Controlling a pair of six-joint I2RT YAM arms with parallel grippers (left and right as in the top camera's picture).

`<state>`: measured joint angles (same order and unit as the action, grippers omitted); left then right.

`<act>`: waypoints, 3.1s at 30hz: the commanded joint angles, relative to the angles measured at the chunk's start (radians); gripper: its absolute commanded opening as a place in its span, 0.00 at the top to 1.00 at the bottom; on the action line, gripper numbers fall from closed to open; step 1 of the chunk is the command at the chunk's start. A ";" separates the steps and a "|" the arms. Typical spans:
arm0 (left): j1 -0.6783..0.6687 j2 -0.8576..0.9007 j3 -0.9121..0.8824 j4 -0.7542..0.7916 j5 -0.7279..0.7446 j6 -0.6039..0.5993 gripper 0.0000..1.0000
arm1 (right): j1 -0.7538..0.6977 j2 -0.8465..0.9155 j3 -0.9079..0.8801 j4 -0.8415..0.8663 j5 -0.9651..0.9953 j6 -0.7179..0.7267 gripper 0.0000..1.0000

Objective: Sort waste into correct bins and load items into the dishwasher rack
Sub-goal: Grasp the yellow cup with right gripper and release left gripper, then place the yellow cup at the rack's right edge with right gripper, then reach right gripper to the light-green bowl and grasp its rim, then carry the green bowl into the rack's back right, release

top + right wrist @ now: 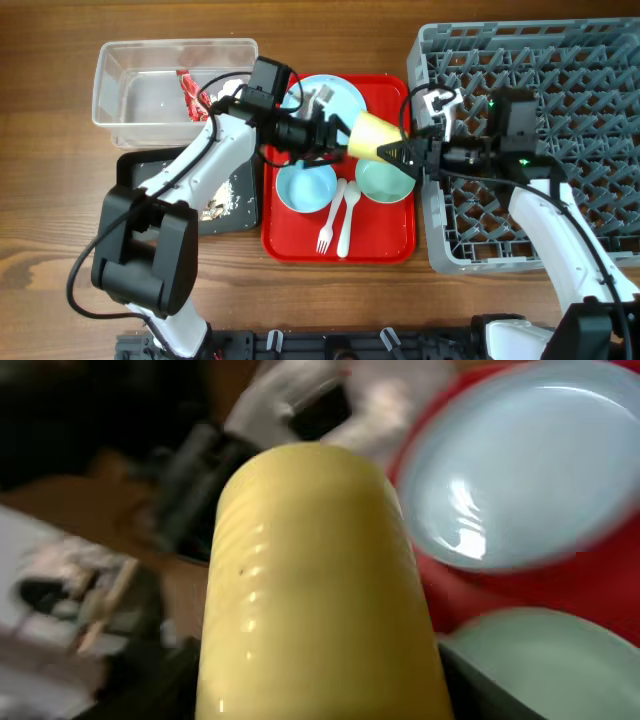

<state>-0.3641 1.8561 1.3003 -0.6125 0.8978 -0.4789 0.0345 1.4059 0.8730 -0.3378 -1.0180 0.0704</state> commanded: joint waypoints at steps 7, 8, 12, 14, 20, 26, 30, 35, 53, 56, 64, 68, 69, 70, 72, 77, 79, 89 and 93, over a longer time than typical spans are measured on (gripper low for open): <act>0.204 -0.214 0.000 -0.256 -0.664 0.030 0.28 | -0.069 -0.189 0.280 -0.461 0.805 0.071 0.96; 0.204 -0.248 0.000 -0.269 -0.688 0.030 0.28 | -0.103 -0.187 0.325 -0.520 0.874 0.101 0.96; 0.203 -0.325 0.000 -0.287 -0.735 0.029 0.27 | -0.283 -0.169 0.410 -0.673 0.935 0.117 0.96; 0.203 -0.330 0.000 -0.292 -0.734 0.029 0.27 | -0.382 -0.121 0.473 -0.761 0.937 0.113 0.96; 0.203 -0.330 0.000 -0.299 -0.732 0.029 0.26 | -0.717 0.109 0.737 -0.879 1.028 0.229 0.96; 0.203 -0.330 0.000 -0.299 -0.732 0.029 0.26 | -0.907 0.296 0.738 -0.798 1.047 0.327 0.96; 0.203 -0.330 0.000 -0.299 -0.732 0.029 0.26 | -0.915 0.400 0.737 -0.780 1.013 0.322 0.95; 0.203 -0.330 0.000 -0.299 -0.732 0.029 0.26 | -0.915 0.439 0.737 -0.792 0.870 0.257 0.06; 0.203 -0.330 0.000 -0.391 -0.780 0.029 0.10 | 0.093 0.324 0.821 -0.898 0.793 -0.334 0.04; 0.203 -0.330 0.000 -0.391 -0.780 0.029 0.10 | 0.216 0.425 0.821 -0.859 0.835 -0.355 0.05; 0.203 -0.330 0.000 -0.391 -0.780 0.029 0.09 | 0.285 0.712 0.820 -0.850 0.902 -0.321 0.08; 0.203 -0.330 0.000 -0.391 -0.780 0.029 0.09 | 0.285 0.778 0.820 -0.854 0.906 -0.272 0.48; 0.203 -0.330 0.000 -0.391 -0.780 0.030 0.09 | 0.285 0.776 0.820 -0.853 0.906 -0.258 0.59; 0.203 -0.330 0.000 -0.391 -0.780 0.029 0.09 | 0.285 0.776 0.820 -0.853 0.906 -0.251 0.61; 0.203 -0.330 0.000 -0.391 -0.780 0.029 0.08 | 0.285 0.775 0.821 -0.855 0.921 -0.241 0.82; 0.203 -0.330 0.000 -0.392 -0.780 0.029 0.08 | 0.282 0.740 0.821 -0.875 1.044 -0.172 0.96; 0.203 -0.330 0.000 -0.392 -0.780 0.029 0.08 | 0.267 0.652 0.821 -0.879 1.044 -0.172 0.96; 0.203 -0.330 0.000 -0.391 -0.780 0.030 0.03 | 0.051 0.183 0.822 -0.639 1.526 -0.115 0.96; 0.203 -0.330 0.000 -0.391 -0.780 0.030 0.03 | -0.050 0.207 0.822 -0.449 1.889 -0.088 0.95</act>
<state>-0.1623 1.5425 1.2991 -1.0027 0.1272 -0.4576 0.0227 1.5940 1.6894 -0.8772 0.5835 -0.0486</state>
